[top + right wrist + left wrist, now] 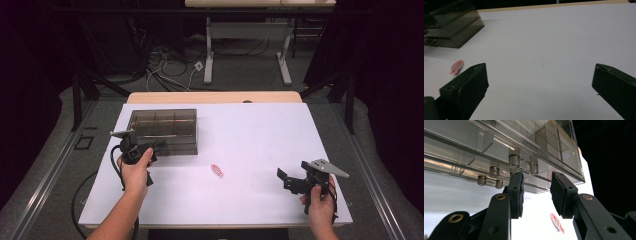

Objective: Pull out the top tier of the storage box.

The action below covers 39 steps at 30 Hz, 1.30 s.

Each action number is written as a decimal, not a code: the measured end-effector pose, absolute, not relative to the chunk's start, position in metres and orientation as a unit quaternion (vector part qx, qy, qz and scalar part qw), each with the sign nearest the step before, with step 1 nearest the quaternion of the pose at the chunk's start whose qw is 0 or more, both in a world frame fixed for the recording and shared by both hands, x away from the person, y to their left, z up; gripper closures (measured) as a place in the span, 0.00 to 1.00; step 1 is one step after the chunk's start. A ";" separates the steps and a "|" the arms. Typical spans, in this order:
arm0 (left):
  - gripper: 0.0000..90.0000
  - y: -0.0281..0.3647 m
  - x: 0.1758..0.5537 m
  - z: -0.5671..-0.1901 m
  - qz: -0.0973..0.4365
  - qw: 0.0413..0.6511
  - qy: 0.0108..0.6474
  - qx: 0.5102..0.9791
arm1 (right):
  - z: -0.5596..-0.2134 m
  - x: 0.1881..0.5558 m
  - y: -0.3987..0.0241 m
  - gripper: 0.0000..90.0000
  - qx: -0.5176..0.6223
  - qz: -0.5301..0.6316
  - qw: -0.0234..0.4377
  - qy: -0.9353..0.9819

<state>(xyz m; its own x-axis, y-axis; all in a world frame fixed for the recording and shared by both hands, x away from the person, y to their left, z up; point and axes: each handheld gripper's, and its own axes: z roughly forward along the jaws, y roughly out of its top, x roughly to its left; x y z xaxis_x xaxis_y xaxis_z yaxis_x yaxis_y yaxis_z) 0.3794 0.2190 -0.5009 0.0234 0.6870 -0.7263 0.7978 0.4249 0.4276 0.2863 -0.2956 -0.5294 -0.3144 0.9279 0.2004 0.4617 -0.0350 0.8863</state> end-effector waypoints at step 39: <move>0.90 0.213 0.383 -0.520 -0.079 0.503 0.712 0.483 | -0.531 0.287 -0.296 0.00 0.535 0.480 0.236 0.654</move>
